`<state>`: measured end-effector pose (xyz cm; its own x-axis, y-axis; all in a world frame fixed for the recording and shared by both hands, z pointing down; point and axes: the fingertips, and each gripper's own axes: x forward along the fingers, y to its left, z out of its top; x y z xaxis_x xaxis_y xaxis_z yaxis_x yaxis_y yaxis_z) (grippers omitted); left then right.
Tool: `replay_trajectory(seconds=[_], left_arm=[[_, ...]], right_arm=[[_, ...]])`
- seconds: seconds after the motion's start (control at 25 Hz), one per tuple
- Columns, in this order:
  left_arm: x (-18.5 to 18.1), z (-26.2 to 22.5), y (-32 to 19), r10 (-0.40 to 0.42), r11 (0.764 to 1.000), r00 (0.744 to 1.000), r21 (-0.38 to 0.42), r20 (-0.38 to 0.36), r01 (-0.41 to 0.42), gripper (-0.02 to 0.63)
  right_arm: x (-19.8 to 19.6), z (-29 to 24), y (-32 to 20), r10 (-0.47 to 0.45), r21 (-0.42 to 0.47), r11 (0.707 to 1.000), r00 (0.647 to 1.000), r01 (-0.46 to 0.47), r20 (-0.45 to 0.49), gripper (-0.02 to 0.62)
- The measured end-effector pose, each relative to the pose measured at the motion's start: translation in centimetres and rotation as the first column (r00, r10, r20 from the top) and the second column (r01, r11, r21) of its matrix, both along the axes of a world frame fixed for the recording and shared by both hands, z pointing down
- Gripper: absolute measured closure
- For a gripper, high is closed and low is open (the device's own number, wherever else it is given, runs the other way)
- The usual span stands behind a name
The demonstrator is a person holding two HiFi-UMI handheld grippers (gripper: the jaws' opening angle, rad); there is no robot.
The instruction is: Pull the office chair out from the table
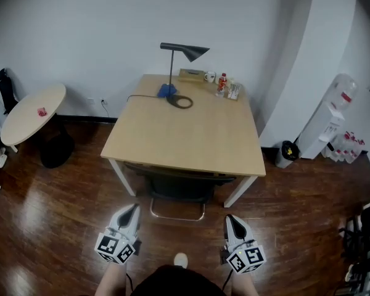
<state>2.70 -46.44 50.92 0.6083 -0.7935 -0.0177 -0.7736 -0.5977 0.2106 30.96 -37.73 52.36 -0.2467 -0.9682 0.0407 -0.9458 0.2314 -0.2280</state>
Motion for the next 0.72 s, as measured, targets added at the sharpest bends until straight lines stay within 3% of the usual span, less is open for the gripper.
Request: replay_trajectory(seconds=[0.28, 0.6, 0.72], left_arm=[[3.4, -0.6, -4.2, 0.035, 0.998, 0.994, 0.039, 0.103, -0.039, 0.603], [4.8, -0.8, -8.5, 0.093, 0.995, 0.989, 0.035, 0.117, -0.097, 0.603], [5.2, -0.8, -10.9, 0.131, 0.985, 0.969, 0.079, 0.210, -0.151, 0.603]], right_arm=[[1.7, -1.0, -6.1, -0.076, 0.012, 0.997, 0.996, 0.077, -0.043, 0.581], [1.1, -0.6, -10.8, -0.145, -0.017, 0.989, 0.986, 0.144, -0.082, 0.578], [0.1, -1.1, -13.3, -0.175, -0.029, 0.985, 0.976, 0.173, -0.128, 0.575]])
